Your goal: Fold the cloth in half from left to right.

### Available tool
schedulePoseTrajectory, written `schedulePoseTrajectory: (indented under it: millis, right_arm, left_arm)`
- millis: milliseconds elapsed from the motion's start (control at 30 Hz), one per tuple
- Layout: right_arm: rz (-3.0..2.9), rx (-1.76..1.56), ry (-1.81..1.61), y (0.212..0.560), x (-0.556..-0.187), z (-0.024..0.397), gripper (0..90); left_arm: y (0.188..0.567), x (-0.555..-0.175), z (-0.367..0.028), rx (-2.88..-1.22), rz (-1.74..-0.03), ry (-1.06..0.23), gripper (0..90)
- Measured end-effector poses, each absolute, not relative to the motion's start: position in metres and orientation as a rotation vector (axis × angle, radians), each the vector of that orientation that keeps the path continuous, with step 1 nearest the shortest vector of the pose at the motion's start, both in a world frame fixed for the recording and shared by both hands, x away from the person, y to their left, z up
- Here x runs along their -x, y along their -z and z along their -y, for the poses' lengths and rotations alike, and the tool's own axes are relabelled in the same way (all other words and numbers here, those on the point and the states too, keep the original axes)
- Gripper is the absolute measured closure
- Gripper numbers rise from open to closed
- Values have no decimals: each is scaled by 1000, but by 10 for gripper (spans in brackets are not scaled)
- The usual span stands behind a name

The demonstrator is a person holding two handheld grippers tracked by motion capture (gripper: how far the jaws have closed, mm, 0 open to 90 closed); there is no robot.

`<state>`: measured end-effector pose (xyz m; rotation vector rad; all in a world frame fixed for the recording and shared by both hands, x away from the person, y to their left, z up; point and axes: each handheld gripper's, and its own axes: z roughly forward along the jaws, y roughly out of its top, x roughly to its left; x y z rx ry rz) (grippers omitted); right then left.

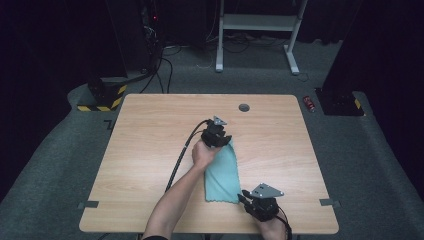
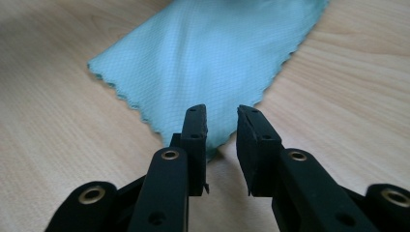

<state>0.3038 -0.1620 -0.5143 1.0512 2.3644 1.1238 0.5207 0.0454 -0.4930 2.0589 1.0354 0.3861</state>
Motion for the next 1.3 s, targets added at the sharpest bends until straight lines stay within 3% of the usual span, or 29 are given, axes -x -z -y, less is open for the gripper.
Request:
schedulePoseTrajectory:
  millis: [300, 700, 1000, 1300]
  right_arm:
    - [-2385, -1016, -1108, 508, -322, 160, 732]
    - [-2482, -940, -1010, 513, -348, 138, 681]
    - [-2496, -941, -974, 515, -355, 139, 670]
    - [-2496, -929, -966, 513, -358, 137, 663]
  left_arm:
    - [483, -506, -69, -2019, -1058, -398, 535]
    - [496, -426, -92, -2130, -957, -365, 497]
    - [511, -381, -107, -2255, -939, -418, 492]
    - [505, -354, -106, -2197, -897, -341, 458]
